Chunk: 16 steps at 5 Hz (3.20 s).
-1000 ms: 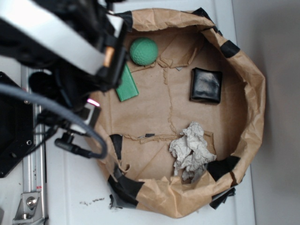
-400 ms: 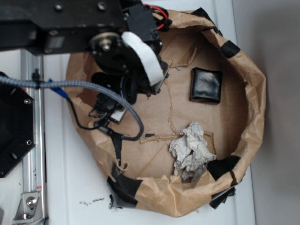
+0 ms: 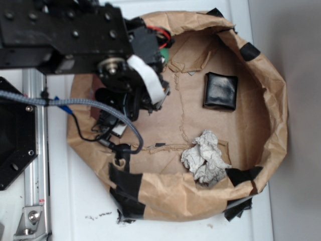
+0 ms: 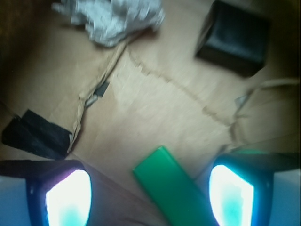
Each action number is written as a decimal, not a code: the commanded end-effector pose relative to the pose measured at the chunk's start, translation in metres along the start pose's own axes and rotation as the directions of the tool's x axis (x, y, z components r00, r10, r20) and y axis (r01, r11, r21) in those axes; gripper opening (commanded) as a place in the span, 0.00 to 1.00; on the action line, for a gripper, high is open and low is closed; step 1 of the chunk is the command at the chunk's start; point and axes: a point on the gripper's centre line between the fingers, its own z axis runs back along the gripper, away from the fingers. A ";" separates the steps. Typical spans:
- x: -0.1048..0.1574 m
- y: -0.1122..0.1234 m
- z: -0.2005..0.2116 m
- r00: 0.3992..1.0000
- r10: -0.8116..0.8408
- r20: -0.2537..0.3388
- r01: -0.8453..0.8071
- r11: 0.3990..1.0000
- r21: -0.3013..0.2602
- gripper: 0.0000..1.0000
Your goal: Grab the green block.
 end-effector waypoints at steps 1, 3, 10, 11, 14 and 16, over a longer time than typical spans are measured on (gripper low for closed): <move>0.012 0.002 0.021 0.999 -0.013 0.034 0.013 1.000 0.019 1.00; 0.023 0.027 0.070 0.992 0.054 0.112 -0.061 0.996 0.062 1.00; -0.001 -0.002 -0.015 0.994 -0.106 0.018 0.103 0.988 0.118 1.00; -0.006 0.010 -0.032 0.989 -0.149 0.015 0.145 0.979 0.139 1.00; -0.018 0.022 -0.034 0.993 -0.122 -0.009 0.122 0.985 0.122 1.00; -0.023 0.027 -0.040 0.994 -0.104 -0.038 0.107 0.988 0.114 1.00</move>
